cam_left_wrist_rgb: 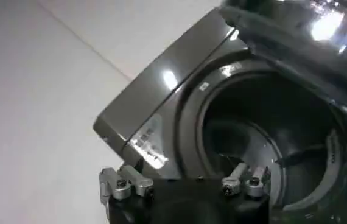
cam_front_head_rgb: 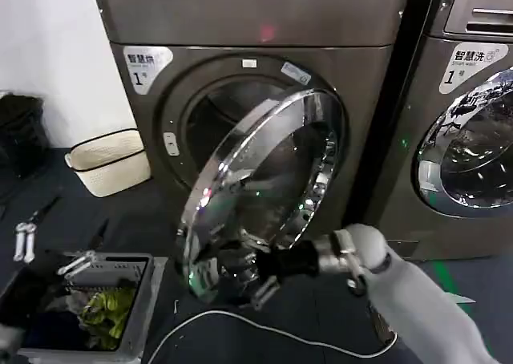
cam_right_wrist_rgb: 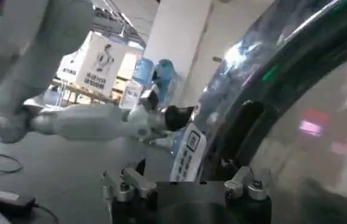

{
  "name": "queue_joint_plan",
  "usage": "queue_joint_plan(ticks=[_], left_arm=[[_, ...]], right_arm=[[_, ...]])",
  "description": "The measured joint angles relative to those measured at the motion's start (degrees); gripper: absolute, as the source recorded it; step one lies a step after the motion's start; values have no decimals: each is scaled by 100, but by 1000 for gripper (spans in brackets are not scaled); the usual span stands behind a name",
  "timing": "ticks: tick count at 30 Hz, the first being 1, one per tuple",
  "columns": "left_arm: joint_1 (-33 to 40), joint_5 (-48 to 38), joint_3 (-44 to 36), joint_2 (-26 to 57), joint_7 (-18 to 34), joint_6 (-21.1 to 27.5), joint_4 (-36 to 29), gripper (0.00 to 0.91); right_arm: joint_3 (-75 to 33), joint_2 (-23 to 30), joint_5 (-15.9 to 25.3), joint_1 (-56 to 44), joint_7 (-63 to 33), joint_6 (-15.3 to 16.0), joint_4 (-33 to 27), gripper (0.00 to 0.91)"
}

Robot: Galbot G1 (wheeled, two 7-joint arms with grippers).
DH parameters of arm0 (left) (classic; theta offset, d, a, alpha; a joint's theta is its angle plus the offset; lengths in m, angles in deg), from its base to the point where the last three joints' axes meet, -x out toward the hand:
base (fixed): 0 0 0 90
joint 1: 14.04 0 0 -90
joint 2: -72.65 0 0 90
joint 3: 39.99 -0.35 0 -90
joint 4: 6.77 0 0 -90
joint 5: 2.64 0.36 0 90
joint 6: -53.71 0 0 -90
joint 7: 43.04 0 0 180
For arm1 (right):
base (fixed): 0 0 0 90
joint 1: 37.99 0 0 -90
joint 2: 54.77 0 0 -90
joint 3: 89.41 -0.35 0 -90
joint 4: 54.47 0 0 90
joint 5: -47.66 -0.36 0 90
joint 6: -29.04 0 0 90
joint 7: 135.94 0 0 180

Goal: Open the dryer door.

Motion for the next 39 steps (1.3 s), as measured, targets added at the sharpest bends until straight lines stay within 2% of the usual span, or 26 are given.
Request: queue_joint_plan(ticks=[6, 10, 16, 18, 21, 24, 26, 31, 33, 35, 37, 39], left_arm=[[684, 146, -960, 255, -10, 51, 460, 907], [1248, 234, -1754, 245, -56, 23, 825, 907], [1798, 26, -2797, 270, -202, -45, 1257, 907], [1907, -20, -3183, 272, -240, -77, 1319, 907], [2039, -16, -3726, 238, -251, -105, 1409, 907], [2200, -21, -4148, 225, -249, -131, 1526, 907], [2314, -46, -4366, 239, -249, -153, 1601, 907], [2591, -111, -4854, 226, -239, -184, 1760, 907], [2690, -130, -5048, 199, -241, -192, 1813, 907], [2832, -135, -5213, 173, -242, -213, 1871, 907], [2976, -135, -5393, 127, -243, -229, 1948, 907], [3150, -116, -5602, 59, -243, -231, 2040, 907]], right_arm=[[-1360, -499, -35, -1081, 35, -105, 366, 907], [-2655, -526, -78, -2240, 28, -244, 786, 907], [-4885, 47, -35, -4320, -317, -821, 1474, 907], [-5498, 344, 211, -4866, -698, -1026, 1607, 907], [-6417, 835, 782, -5407, -1729, -1079, 1716, 907], [-7231, 1269, 1475, -5655, -3032, -878, 1740, 907], [-7808, 1540, 1864, -5729, -3904, -616, 1686, 907], [-9085, 2022, 2260, -5705, -5221, -111, 1474, 907], [-9519, 2165, 2498, -5669, -5687, 221, 1376, 907], [-9947, 2310, 2704, -5620, -5981, 727, 1303, 907], [-10328, 2386, 2748, -5550, -6411, 1141, 1243, 907], [-10656, 2461, 2892, -5486, -6738, 1307, 1170, 907]])
